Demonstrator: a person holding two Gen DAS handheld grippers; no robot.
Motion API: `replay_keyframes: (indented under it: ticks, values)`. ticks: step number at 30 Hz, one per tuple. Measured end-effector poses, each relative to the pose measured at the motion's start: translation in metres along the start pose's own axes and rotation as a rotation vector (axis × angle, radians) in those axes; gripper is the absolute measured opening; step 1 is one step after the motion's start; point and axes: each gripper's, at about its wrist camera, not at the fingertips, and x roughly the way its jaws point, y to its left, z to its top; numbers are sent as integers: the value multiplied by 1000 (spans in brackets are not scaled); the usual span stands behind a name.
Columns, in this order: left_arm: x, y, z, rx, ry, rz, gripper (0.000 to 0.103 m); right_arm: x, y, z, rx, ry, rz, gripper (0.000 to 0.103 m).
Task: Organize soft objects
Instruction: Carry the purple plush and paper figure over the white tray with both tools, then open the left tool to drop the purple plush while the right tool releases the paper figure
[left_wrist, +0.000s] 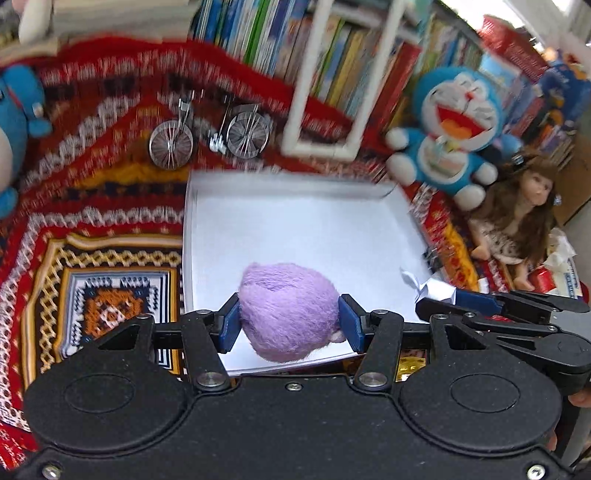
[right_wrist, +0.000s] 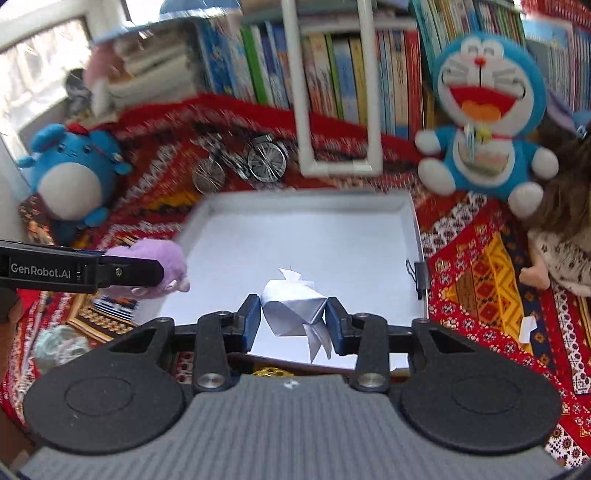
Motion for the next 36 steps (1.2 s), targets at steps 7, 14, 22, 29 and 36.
replay_keyframes:
  ticks: [7, 14, 22, 29, 36]
  values:
    - [50, 14, 10, -16, 116, 79, 52, 41, -1, 8, 11, 78, -48, 44]
    - [70, 17, 28, -36, 117, 61, 52, 66, -3, 24, 29, 97, -80, 46]
    - [91, 16, 50, -50, 102, 49, 52, 91, -3, 48, 35, 105, -100, 48]
    - [110, 21, 50, -63, 103, 46, 53, 112, -5, 48, 33, 121, -106, 48]
    - [117, 23, 51, -74, 108, 34, 53, 118, -8, 45, 39, 132, -111, 49]
